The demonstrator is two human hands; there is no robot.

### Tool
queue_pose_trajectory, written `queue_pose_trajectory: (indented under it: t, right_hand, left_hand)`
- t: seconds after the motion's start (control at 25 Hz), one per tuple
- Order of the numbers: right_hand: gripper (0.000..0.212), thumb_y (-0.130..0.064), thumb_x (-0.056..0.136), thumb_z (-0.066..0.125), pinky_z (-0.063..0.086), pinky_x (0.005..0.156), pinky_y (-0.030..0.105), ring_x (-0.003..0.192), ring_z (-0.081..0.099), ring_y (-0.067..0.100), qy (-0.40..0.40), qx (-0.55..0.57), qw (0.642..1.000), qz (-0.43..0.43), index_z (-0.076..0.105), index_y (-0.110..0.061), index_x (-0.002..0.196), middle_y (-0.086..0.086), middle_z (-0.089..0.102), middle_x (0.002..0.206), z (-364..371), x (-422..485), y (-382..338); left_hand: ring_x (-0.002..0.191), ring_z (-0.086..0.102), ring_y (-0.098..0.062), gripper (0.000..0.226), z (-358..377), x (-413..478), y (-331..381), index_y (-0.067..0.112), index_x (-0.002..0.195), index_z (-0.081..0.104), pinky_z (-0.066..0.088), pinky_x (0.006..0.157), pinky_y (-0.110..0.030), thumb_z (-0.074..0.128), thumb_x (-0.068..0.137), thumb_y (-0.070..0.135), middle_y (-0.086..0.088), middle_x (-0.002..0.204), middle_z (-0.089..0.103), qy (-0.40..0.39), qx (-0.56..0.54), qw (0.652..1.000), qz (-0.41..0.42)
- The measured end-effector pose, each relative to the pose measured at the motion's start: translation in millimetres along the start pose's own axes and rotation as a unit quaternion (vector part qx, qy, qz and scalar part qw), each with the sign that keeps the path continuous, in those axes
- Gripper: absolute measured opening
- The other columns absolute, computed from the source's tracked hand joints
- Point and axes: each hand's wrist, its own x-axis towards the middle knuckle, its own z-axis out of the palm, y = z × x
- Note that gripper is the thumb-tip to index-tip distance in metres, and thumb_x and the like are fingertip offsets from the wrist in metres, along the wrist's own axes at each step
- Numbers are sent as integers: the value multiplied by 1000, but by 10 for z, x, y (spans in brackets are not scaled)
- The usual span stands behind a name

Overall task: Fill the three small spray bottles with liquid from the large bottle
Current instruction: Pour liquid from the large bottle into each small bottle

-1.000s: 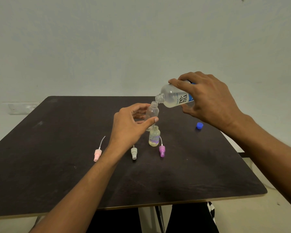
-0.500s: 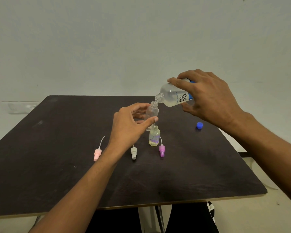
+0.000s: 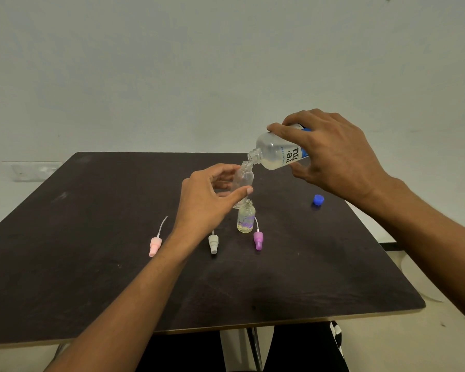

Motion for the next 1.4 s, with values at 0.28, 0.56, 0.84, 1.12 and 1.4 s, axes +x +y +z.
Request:
queue_pose_trajectory:
  t: [0.28,0.56,0.84,1.12,1.4]
  right_hand:
    - [77,-25,79,86,52,94,47,120,61,31,2,-4,1000,-1,53,-29,149,4,63,136,-5,-5,12]
    - [75,-24,80,85,51,95,46,119,61,31,6,-1,1000,0,54,-28,148,4,63,136,-19,-33,18]
    - [75,-22,79,85,51,96,46,120,60,32,4,-3,1000,-1,55,-28,148,4,63,137,-40,-29,25]
    - [76,-21,79,84,50,97,45,120,60,32,3,-10,1000,-5,54,-29,148,4,62,137,-45,-18,23]
    - [76,-20,79,84,48,99,44,122,59,30,3,-17,1000,-6,54,-30,148,3,62,138,-78,-5,16]
  left_hand:
    - [94,72,7,47,10,6,3,32,120,74,57,78,-11,91,77,37,18,104,76,-3,2,1000,2]
    - [94,71,7,45,20,5,14,32,119,74,57,78,-10,91,77,36,19,104,76,-8,0,1000,3]
    - [93,72,7,44,29,8,14,31,117,75,56,78,-9,91,77,35,19,102,76,-6,-4,1000,3]
    - [93,72,6,44,32,8,10,30,117,76,57,78,-11,92,77,34,18,101,77,-5,-8,1000,2]
    - [93,72,5,45,35,8,14,27,118,76,57,77,-11,92,77,34,17,102,77,-4,-7,1000,5]
